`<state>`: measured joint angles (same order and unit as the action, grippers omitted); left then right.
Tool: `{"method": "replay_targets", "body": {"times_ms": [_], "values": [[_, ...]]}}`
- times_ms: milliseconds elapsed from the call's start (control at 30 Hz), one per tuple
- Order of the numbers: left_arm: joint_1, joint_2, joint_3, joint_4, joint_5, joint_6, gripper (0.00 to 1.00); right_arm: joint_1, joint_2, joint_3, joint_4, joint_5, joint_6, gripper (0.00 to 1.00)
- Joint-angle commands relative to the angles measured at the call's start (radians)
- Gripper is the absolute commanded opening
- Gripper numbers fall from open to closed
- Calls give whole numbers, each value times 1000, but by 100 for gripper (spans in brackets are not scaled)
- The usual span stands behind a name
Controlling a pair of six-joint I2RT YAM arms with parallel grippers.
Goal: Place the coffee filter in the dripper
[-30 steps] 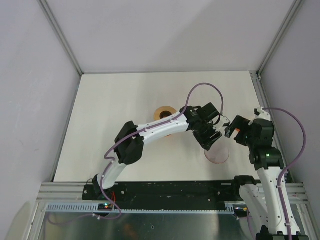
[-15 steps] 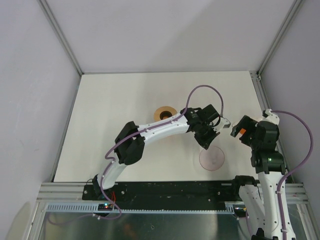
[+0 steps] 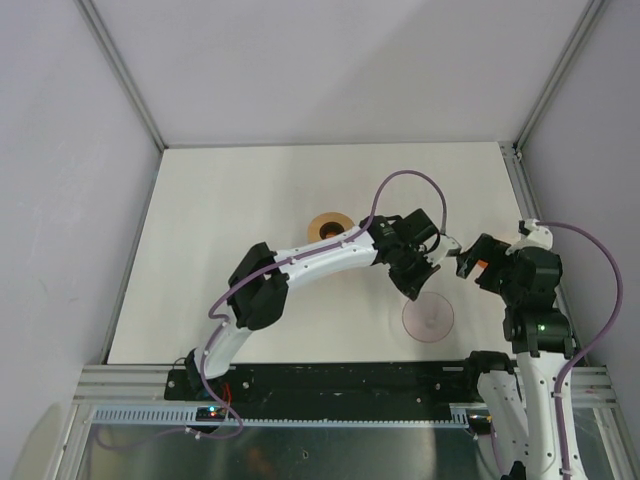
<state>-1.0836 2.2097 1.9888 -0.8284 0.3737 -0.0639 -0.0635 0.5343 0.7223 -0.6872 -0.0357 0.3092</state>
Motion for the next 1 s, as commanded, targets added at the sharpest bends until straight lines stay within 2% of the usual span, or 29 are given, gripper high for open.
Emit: {"method": "replay_targets", "body": {"times_ms": [0, 100, 167, 267, 367, 633, 800, 967], "values": [[36, -119, -37, 9, 33, -9, 0, -3, -39, 43, 54, -226, -82, 99], [79, -158, -63, 10, 36, -17, 0, 4, -29, 43, 55, -341, -80, 95], [105, -173, -77, 12, 34, -21, 0, 18, 3, 41, 36, -332, -45, 90], [131, -181, -93, 15, 32, -23, 0, 51, 64, 37, -21, -257, 1, 84], [146, -171, -111, 19, 24, -19, 0, 145, 93, 14, -25, -207, 50, 80], [166, -132, -117, 26, 18, -14, 0, 472, 207, -45, 53, 68, 205, 83], [177, -137, -118, 26, 18, -10, 0, 517, 323, -48, 62, 183, 221, 80], [183, -136, -119, 28, 23, -11, 0, 531, 374, -55, 97, 200, 210, 63]]}}
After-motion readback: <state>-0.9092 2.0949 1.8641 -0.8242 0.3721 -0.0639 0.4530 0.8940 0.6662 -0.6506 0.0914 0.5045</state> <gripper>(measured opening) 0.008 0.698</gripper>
